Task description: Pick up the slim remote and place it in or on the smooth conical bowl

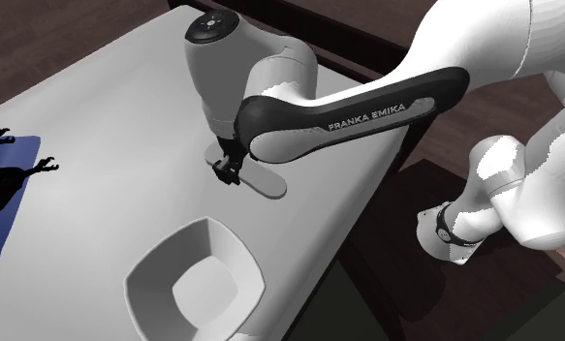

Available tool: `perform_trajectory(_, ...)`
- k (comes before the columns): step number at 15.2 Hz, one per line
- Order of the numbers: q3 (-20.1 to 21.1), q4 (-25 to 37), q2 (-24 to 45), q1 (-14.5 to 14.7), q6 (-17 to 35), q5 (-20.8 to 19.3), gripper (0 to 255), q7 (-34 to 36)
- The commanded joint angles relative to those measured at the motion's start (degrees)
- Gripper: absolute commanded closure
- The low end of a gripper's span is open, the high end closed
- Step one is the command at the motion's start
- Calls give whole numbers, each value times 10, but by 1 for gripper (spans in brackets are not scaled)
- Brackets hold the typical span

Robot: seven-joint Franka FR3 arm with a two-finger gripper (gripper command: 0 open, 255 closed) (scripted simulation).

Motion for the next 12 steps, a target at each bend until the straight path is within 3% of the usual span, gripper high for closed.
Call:
perform_trajectory(1,0,12,-3,0,-15,-1,255,1)
perform_trajectory(12,0,91,-8,0,-98,-2,255,0)
